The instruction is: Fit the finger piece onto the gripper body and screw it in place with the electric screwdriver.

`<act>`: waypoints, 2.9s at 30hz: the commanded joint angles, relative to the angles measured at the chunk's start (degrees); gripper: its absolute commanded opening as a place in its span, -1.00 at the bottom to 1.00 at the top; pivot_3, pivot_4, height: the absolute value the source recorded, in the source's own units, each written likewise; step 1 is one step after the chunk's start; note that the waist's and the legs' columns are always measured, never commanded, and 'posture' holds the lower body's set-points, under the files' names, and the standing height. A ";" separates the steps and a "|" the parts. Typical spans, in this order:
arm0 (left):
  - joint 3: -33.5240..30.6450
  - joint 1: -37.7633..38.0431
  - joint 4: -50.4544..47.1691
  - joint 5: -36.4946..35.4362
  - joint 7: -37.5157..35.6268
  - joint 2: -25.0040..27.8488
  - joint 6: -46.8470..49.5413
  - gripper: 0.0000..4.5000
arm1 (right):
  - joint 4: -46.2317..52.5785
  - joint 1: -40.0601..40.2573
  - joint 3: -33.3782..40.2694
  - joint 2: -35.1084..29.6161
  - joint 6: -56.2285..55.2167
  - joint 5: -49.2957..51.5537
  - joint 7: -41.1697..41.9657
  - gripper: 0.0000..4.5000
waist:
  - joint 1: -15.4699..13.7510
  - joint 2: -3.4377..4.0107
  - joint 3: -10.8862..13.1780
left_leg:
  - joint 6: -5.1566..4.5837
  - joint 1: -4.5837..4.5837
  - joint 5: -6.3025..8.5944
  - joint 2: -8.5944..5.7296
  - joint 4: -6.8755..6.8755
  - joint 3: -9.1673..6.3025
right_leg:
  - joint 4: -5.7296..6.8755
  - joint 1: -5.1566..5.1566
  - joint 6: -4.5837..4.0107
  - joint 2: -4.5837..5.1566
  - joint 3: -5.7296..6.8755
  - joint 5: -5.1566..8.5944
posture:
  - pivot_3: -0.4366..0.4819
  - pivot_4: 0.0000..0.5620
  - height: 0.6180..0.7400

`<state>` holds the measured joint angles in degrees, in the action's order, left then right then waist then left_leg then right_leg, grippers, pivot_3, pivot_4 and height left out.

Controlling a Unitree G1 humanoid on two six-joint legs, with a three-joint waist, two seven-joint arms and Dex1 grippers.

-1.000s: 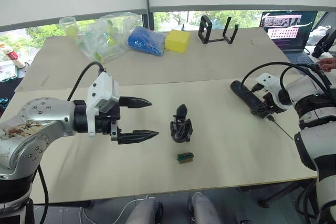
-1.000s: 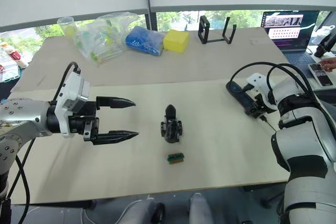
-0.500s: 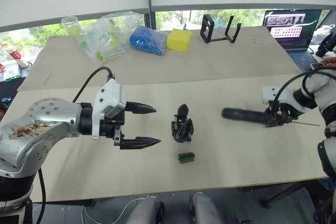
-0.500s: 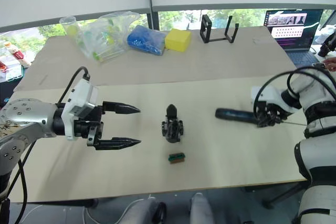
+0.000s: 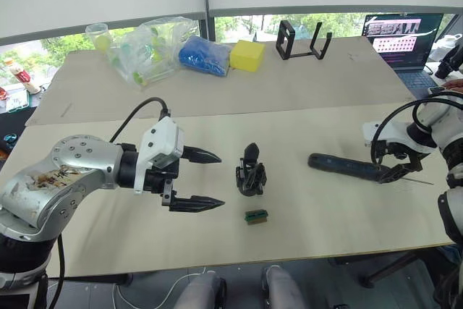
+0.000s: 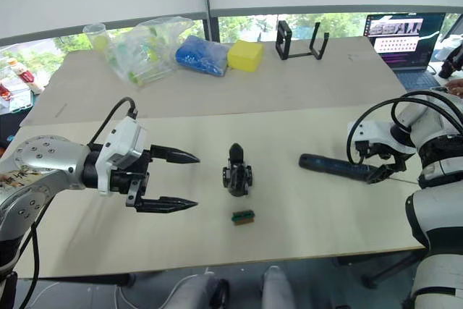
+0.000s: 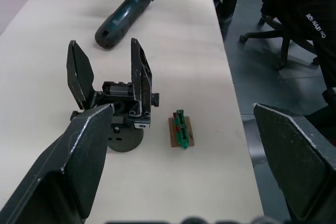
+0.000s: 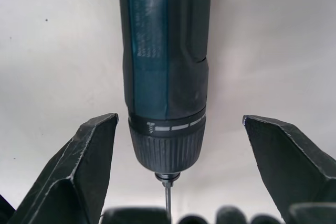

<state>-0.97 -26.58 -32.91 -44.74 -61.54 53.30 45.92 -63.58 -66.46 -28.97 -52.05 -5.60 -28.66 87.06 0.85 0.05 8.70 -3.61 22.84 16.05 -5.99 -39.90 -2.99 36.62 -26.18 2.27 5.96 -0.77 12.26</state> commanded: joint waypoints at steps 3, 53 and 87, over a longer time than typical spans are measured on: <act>0.07 -0.98 -0.66 0.52 0.10 -0.42 -1.70 1.00 | -1.17 0.29 -0.85 1.16 1.91 -2.59 -1.27 0.92 | -0.08 0.00 0.00 | 0.00 0.00 0.00 0.00 0.00 0.00 | 0.04 -0.03 0.00 0.01 0.00 0.00 | -0.05 -0.47 0.95; 10.65 16.04 13.80 18.18 -8.19 -10.91 -27.81 1.00 | 109.40 66.06 38.17 21.73 33.36 73.50 -38.21 -0.14 | -1.54 -0.03 -0.02 | -0.18 -0.55 -0.06 0.05 0.07 0.09 | 0.08 0.52 -0.07 -0.21 -0.04 -0.01 | -0.05 -0.47 0.95; 14.58 10.11 20.00 23.28 -11.64 -15.08 -32.05 1.00 | 98.67 61.46 33.08 20.87 26.75 68.00 -36.24 -0.14 | -1.53 -0.12 -0.03 | -0.20 -0.76 -0.04 0.07 0.07 0.05 | 0.00 0.81 -0.06 -0.29 -0.03 -0.01 | -0.05 -0.47 0.95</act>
<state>14.14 -15.60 -12.51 -21.50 -73.15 38.40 15.00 33.66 -3.64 3.61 -31.35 23.61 38.87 50.19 -0.68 -0.07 8.67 -3.80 22.07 16.00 -5.92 -39.83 -2.94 36.62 -25.37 2.21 5.67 -0.80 12.25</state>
